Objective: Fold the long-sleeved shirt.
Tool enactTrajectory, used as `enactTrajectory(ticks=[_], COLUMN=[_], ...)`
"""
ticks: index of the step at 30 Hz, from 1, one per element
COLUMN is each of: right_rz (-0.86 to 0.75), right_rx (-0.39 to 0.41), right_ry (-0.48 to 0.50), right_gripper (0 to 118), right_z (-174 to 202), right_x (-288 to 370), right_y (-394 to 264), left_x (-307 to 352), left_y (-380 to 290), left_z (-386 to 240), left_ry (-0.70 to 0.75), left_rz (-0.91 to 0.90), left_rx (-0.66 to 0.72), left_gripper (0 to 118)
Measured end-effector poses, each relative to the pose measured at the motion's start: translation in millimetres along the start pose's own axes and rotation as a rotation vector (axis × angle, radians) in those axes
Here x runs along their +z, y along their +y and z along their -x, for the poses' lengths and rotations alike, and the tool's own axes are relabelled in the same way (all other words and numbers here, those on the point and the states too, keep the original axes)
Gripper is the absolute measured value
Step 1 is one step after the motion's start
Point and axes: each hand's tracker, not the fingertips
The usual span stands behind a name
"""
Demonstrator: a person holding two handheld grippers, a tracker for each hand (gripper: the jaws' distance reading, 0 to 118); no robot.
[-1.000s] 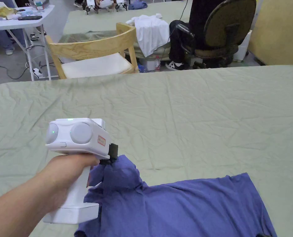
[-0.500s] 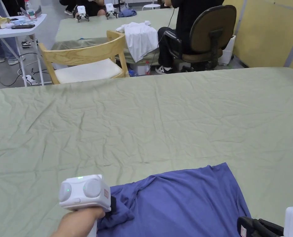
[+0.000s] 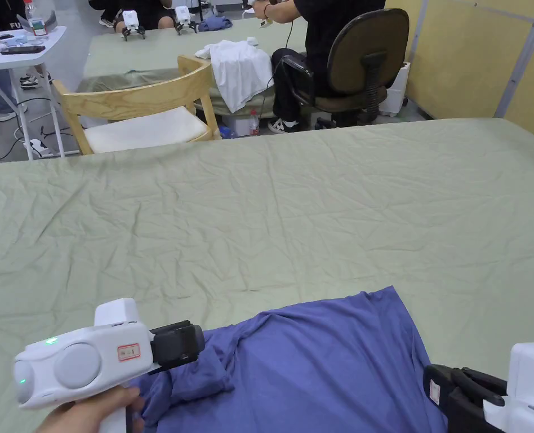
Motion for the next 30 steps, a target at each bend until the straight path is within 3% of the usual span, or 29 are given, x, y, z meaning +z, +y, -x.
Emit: enactTrajectory(ticks=[2,3,4,5,6,7,10,18,19,20,21,22,23,28,30], right_rz=[-0.004,-0.003,-0.002,-0.001,0.002,0.007,0.025,0.056,0.061,0.067,0.075,0.086,0.094,0.119,0.123], right_rx=[-0.004,-0.009,-0.015,-0.019,-0.024,-0.026,-0.029,-0.027,-0.03,-0.032,-0.035,-0.036,-0.035,-0.036,-0.03], right_ry=[0.011,0.016,0.019,0.022,0.026,0.029,0.036,0.023,0.02,0.02,0.019,0.016,0.011,0.004,-0.001], right_gripper=[2,2,2,2,2,2,2,2,2,2,2,2,2,2,2], right_z=[1,2,1,1,1,2,4,-5,-5,-6,-6,-6,-6,-9,-10], right_x=[0,0,-1,-2,-4,-6,-11,-35,-40,-43,-47,-52,-56,-72,-77], right_y=[0,-1,-3,-5,-7,-8,-9,-6,-6,-5,-5,-5,-5,-3,-1], left_x=[31,48,59,66,70,67,67,39,29,17,0,-21,-39,-136,-163], left_y=[-15,-27,-39,-52,-66,-82,-102,-61,-45,-35,-24,-13,1,39,36], left_z=[-1,-10,-11,-11,-11,-6,4,18,25,29,33,37,43,75,80], left_ry=[0.025,0.027,0.035,0.036,0.053,0.101,0.002,0.065,0.057,0.051,0.044,0.063,0.074,0.19,0.179], left_rz=[-0.001,0.038,0.052,0.042,0.046,0.072,0.145,0.092,0.085,0.077,0.07,0.087,0.105,0.171,0.23], left_rx=[-0.039,-0.068,-0.088,-0.09,-0.095,-0.073,-0.004,0.041,0.063,0.077,0.108,0.13,0.15,0.203,0.176], left_gripper=[105,80,27,9,9,0,0,0,8,28,64,113,118,108,89])
